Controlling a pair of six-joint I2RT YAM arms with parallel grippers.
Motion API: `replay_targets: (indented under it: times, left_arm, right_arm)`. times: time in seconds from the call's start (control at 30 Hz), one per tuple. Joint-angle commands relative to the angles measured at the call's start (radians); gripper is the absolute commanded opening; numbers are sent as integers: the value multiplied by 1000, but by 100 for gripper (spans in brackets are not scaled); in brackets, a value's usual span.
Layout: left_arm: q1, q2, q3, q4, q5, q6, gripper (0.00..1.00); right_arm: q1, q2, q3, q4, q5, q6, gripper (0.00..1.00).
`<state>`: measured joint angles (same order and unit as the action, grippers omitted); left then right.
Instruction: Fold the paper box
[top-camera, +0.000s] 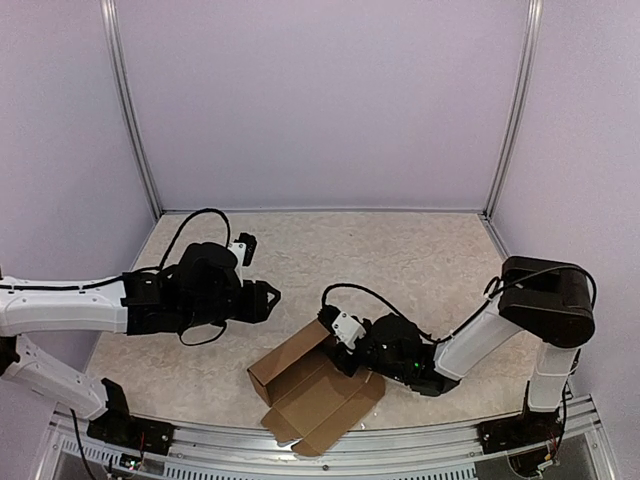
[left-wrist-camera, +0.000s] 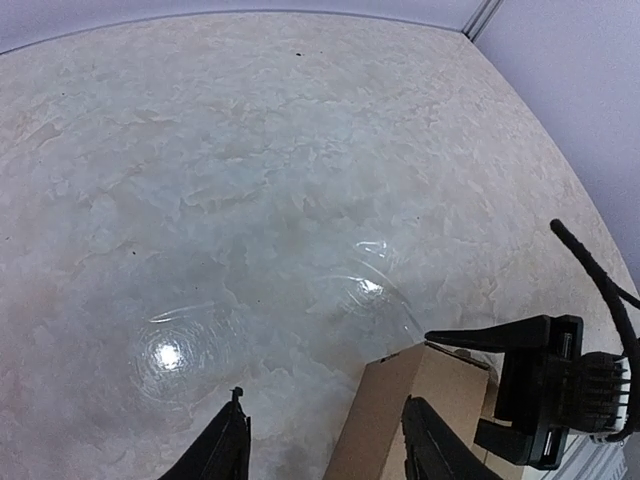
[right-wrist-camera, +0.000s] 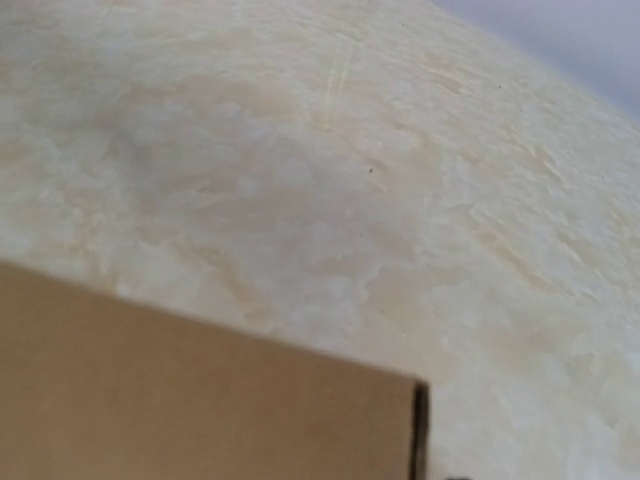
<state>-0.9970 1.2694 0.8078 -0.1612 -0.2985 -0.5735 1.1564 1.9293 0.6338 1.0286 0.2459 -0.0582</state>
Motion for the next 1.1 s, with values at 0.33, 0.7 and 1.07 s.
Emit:
replay_targets:
  times: [0.33, 0.7, 1.07]
  left_arm:
    - [16, -81, -59, 6, -25, 43, 57]
    - [19, -117, -73, 7, -1, 81, 58]
    - [19, -157, -71, -11, 37, 84, 58]
  right_arm:
    - [-2, -376, -97, -506, -84, -32, 57]
    - [-74, -772, -56, -1105, -74, 407, 60]
    - [-90, -833, -36, -1411, -391, 828, 58]
